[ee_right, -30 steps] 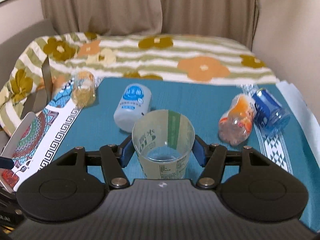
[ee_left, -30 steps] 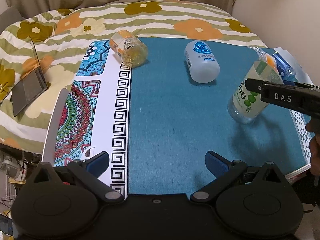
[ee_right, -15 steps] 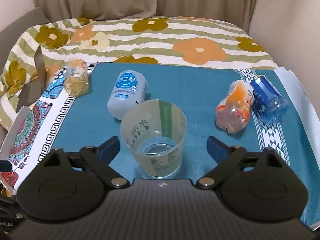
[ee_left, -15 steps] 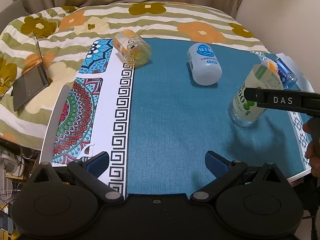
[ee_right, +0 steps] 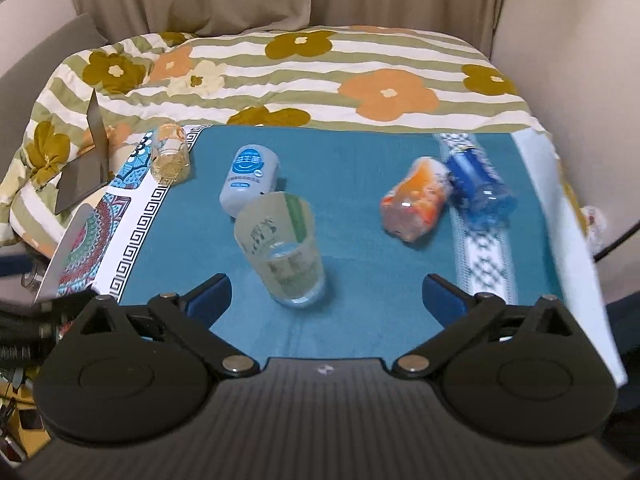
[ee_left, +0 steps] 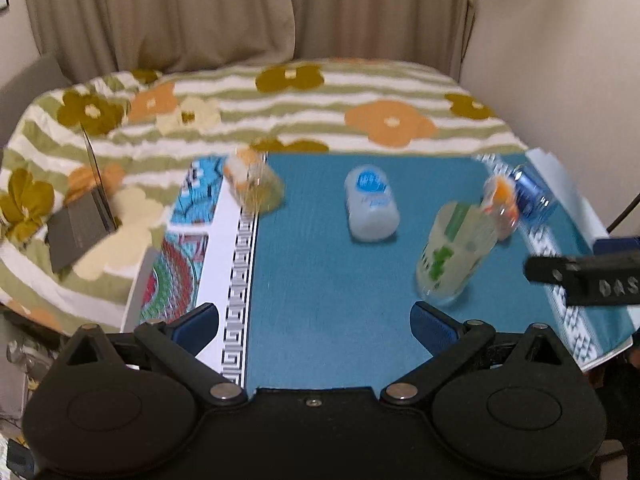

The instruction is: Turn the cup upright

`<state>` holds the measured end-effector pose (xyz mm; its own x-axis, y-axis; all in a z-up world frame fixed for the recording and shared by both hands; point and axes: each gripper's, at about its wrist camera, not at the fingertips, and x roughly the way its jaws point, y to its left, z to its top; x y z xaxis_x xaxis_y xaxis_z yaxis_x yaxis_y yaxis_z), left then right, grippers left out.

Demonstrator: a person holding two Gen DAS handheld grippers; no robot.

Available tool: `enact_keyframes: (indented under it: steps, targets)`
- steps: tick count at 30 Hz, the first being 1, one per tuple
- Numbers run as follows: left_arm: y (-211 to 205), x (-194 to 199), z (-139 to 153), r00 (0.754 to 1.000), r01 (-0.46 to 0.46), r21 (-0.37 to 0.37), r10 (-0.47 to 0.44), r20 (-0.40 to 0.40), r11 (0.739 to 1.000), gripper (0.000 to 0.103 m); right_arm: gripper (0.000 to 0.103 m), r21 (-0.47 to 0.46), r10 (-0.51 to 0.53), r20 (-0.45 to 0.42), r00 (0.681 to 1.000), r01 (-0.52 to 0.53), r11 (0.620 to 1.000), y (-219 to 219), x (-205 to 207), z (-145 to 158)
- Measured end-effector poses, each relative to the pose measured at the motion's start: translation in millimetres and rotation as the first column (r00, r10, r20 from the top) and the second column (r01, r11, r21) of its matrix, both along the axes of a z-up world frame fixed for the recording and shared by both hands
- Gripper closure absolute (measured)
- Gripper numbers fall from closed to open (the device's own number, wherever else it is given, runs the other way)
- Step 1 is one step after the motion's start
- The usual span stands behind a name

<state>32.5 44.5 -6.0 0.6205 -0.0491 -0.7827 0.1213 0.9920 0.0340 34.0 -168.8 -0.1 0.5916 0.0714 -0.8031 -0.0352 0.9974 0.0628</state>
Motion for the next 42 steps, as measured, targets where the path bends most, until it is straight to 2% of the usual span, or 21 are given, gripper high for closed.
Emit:
enact_keyframes:
  steps: [5,12,26,42]
  targets:
    - [-16,-12,14,0.998,-0.001,-0.002,0.001,0.065,1.000,0.000,0.000,-0.020,-0.029,-0.023,0.999,0.028,0.999,-23,-19,12]
    - [-34,-25,17,0.994,0.020,0.005,-0.021,0.106,1.000,0.000,0.000,-0.030,-0.068,-0.029,0.997,0.068,0.997,-45,-36,10]
    - [-48,-37,19,0.991,0.040,0.018,-0.042,0.130,0.999,0.000,0.000,-0.026,-0.093,-0.023,0.995,0.093,0.995,-56,-51,6]
    - [-45,-35,21,0.988,0.044,0.026,-0.048,0.146,0.999,0.000,0.000,-0.012,-0.104,-0.021,0.994,0.103,0.995,-55,-49,7]
